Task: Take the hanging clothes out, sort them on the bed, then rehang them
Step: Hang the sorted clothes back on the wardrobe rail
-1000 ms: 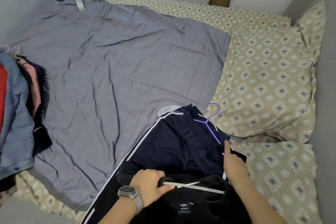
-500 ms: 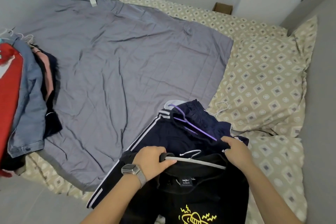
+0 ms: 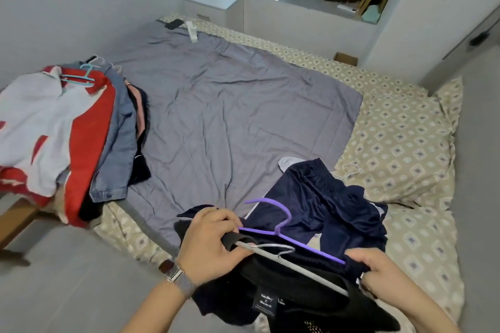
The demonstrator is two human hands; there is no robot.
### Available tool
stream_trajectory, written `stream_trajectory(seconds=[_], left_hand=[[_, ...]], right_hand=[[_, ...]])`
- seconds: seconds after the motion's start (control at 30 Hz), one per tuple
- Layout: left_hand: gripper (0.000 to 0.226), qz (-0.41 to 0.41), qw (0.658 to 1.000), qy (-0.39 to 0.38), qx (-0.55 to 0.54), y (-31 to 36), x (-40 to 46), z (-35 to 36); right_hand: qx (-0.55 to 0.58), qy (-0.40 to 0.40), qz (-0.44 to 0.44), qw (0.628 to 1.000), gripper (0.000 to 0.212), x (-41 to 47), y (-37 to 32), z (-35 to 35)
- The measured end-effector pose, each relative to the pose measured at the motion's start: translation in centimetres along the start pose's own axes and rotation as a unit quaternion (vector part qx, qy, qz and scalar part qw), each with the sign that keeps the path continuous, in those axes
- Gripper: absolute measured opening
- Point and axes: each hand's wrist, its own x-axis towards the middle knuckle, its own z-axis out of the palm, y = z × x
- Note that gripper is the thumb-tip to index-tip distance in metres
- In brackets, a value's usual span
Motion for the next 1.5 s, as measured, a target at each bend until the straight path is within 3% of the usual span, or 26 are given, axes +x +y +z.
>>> stream_trajectory(seconds=[0.07, 0.17, 0.27, 0.3, 0.37, 0.43, 0.5, 0.6, 0.67, 0.8, 0.87, 0.93, 1.0, 1.03, 1.23, 1.37, 1.5], left_hand=[[0.054, -0.045, 0.998, -0.007, 0.048, -0.7, -3.0, -4.0], [0.063, -0.186, 0.977, -0.012, 0.106, -3.0, -8.6, -9.9], [0.067, -0.283, 0.956, 0.002, 0.081, -5.3, -15.5, -15.7], [0.066, -0.306, 0.949, 0.013, 0.079, -5.9, -18.0, -17.5], [0.067, -0.341, 0.935, 0.027, 0.093, -6.7, -22.8, -21.0], [0.062, -0.370, 0.922, 0.048, 0.108, -7.2, -27.4, -24.4], [0.056, -0.401, 0.905, 0.083, 0.113, -7.5, -32.0, -27.4], [0.042, -0.398, 0.888, 0.199, 0.115, -7.7, -38.4, -30.4], [0.028, -0.407, 0.842, 0.331, 0.124, -7.2, -41.8, -31.2], [0.038, -0.520, 0.669, 0.522, 0.096, -3.8, -46.3, -30.2], [0.027, -0.565, 0.628, 0.534, -0.002, -1.9, -47.5, -28.9], [0.023, -0.593, 0.592, 0.511, -0.191, -0.4, -48.1, -27.9], [0.034, -0.559, 0.554, 0.511, -0.346, 0.4, -48.2, -27.3], [0.037, -0.536, 0.539, 0.532, -0.373, 0.5, -48.4, -27.4], [0.014, -0.447, 0.444, 0.709, -0.317, 0.3, -49.8, -29.9], [0.011, -0.436, 0.388, 0.771, -0.256, 1.0, -51.8, -30.6], [0.012, -0.441, 0.339, 0.809, -0.190, 2.0, -56.7, -31.7]], right_hand=[[-0.018, -0.053, -0.023, 0.998, 0.040, -1.5, -3.8, 3.1], [-0.033, -0.091, -0.069, 0.993, 0.048, -2.1, -9.0, 8.9], [0.026, -0.164, -0.072, 0.983, 0.017, -2.2, -15.5, 15.1], [0.020, -0.203, -0.094, 0.975, 0.028, -2.1, -17.6, 17.4], [-0.040, -0.267, -0.137, 0.953, 0.035, -2.4, -21.3, 22.5], [-0.091, -0.312, -0.193, 0.926, 0.025, -3.3, -24.6, 27.9], [-0.094, -0.348, -0.234, 0.903, 0.033, -4.6, -27.4, 32.7], [-0.079, -0.397, -0.245, 0.881, 0.029, -7.1, -30.6, 38.4], [-0.061, -0.424, -0.247, 0.869, 0.031, -8.6, -32.0, 41.9], [-0.076, -0.398, -0.286, 0.868, 0.039, -10.9, -34.0, 48.7], [-0.099, -0.389, -0.330, 0.854, 0.036, -12.0, -34.8, 51.8], [-0.119, -0.405, -0.376, 0.825, 0.030, -13.2, -35.6, 54.5], [-0.133, -0.441, -0.407, 0.789, 0.027, -14.2, -36.3, 56.8], [-0.136, -0.455, -0.419, 0.774, 0.027, -14.6, -36.7, 57.9], [-0.153, -0.515, -0.495, 0.683, 0.015, -16.3, -38.7, 63.1], [-0.178, -0.566, -0.512, 0.621, 0.024, -18.6, -39.6, 66.1], [-0.213, -0.605, -0.495, 0.587, 0.035, -22.8, -40.6, 70.4]])
